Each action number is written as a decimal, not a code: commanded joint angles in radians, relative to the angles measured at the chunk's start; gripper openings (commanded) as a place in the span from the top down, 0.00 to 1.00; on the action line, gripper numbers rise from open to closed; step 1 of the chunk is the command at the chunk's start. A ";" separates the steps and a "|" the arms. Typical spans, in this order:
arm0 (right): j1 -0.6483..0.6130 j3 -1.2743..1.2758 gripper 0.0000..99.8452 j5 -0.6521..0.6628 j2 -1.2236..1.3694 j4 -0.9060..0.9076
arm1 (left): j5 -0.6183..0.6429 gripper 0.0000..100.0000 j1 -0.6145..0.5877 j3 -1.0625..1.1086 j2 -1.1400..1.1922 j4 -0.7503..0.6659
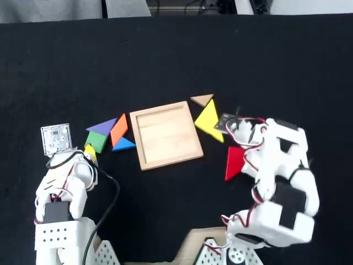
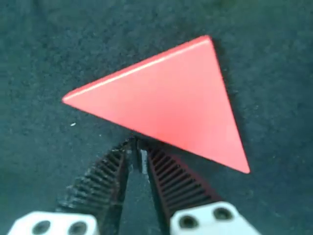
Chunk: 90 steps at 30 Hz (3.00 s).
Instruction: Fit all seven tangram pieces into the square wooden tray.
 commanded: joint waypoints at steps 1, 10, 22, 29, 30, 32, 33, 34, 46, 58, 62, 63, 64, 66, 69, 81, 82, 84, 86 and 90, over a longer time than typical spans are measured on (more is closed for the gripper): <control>-0.029 -0.076 0.99 -0.037 0.053 -0.008 | 0.011 0.89 0.013 -0.005 -0.011 -0.021; -0.261 -0.081 0.99 -0.083 0.027 0.124 | 0.011 0.89 0.013 -0.005 -0.011 -0.021; -0.387 -0.133 0.99 -0.210 -0.136 0.232 | 0.011 0.89 0.013 -0.005 -0.011 -0.020; -0.336 -0.154 0.91 -0.075 -0.249 0.218 | 0.011 0.89 0.013 -0.005 -0.011 -0.020; -0.336 -0.136 0.85 -0.034 -0.245 0.215 | 0.011 0.89 0.013 -0.005 -0.011 -0.020; -0.333 -0.104 0.74 0.040 -0.229 0.210 | 0.011 0.89 0.013 -0.005 -0.011 -0.020; -0.331 -0.094 0.70 0.087 -0.220 0.210 | 0.011 0.89 0.013 -0.005 -0.011 -0.020; -0.330 -0.093 0.68 0.133 -0.211 0.210 | 0.011 0.89 0.013 -0.005 -0.011 -0.020; -0.282 -0.097 0.67 0.315 -0.021 0.110 | 0.011 0.89 0.013 -0.005 -0.011 -0.021; -0.265 -0.090 0.67 0.311 0.042 0.000 | 0.011 0.89 0.015 -0.005 -0.011 -0.023; -0.290 -0.081 0.67 0.310 0.047 0.032 | 0.000 0.89 0.054 -0.002 -0.011 -0.023; -0.298 -0.065 0.67 0.310 0.047 0.032 | -0.020 0.89 0.064 0.002 -0.011 -0.025; -0.305 -0.051 0.67 0.308 0.045 0.023 | -0.038 0.89 0.071 0.004 -0.011 -0.025; -0.315 -0.035 0.67 0.287 0.041 -0.011 | -0.054 0.89 0.077 0.004 -0.011 -0.023; -0.316 -0.035 0.67 0.242 0.042 -0.031 | -0.052 0.89 0.074 0.004 -0.011 -0.023; -0.374 -0.051 0.67 0.241 0.038 -0.023 | -0.057 0.89 0.068 0.004 -0.011 -0.023; -0.376 -0.051 0.67 0.241 0.038 -0.023 | -0.057 0.89 0.068 0.004 -0.011 -0.023; -0.376 -0.058 0.66 0.242 0.038 -0.025 | -0.057 0.89 0.068 0.004 -0.011 -0.023; -0.373 -0.067 0.63 0.242 0.038 -0.023 | -0.057 0.89 0.068 0.004 -0.011 -0.023; -0.374 -0.065 0.62 0.276 0.039 -0.023 | -0.058 0.89 0.074 0.004 -0.011 -0.023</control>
